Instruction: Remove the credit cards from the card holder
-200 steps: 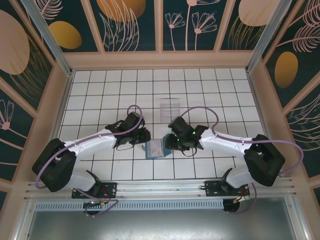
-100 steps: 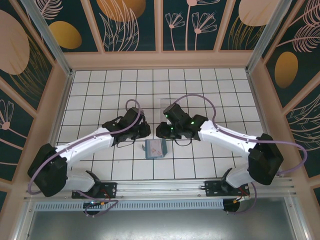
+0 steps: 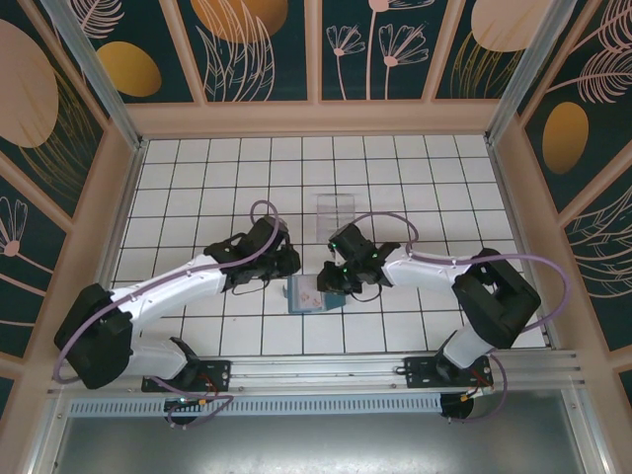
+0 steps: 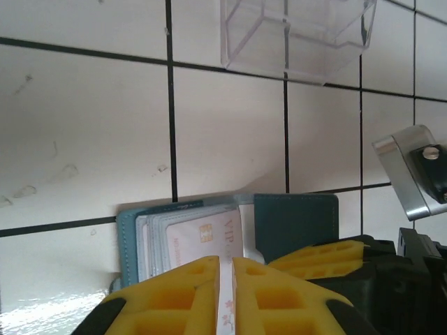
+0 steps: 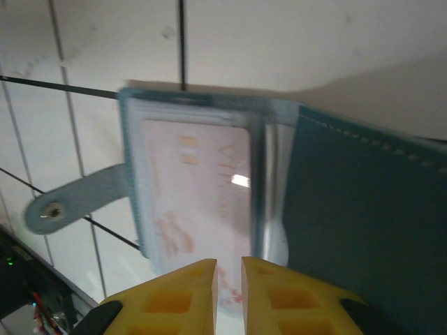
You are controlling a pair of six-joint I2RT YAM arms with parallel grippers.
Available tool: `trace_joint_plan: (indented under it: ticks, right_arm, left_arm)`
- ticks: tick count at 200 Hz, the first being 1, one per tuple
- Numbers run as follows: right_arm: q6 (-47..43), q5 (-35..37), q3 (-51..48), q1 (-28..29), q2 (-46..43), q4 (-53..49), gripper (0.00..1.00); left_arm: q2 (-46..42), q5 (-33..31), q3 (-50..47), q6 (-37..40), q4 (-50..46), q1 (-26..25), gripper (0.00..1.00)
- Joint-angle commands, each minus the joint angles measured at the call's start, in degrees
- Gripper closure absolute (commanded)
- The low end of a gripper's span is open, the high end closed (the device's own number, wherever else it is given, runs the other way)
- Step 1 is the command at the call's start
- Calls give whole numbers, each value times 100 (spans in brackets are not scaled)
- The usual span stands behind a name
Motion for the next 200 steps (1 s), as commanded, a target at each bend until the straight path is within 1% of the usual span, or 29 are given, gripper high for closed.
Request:
trace_joint_plan:
  ticks: [1,37,83,106,147,200]
  right_arm:
    - [21,-92,-146,-36,54,341,83]
    - [47,-42,-248,-46,79,421,82]
    - [128,-3,-334,-64,12,510,81]
    - [157,6,-361,-73,-24,558,78]
    - [181,-22,-372,-82,-38,655,75]
    - [229,-205,-445,-124,-19,940,73]
  left_arm:
    - [282,111,199,-177,180,-137,85]
    - [679,167,104,-209,389,-162,84]
    - [876,165,-154,-176,574,-162,84]
    - [968,243,-290,-185,699,-157,84]
    - [1056,44,-427,-109,529,-160,84]
    - [1106,5,-555,-23,491,-163,88]
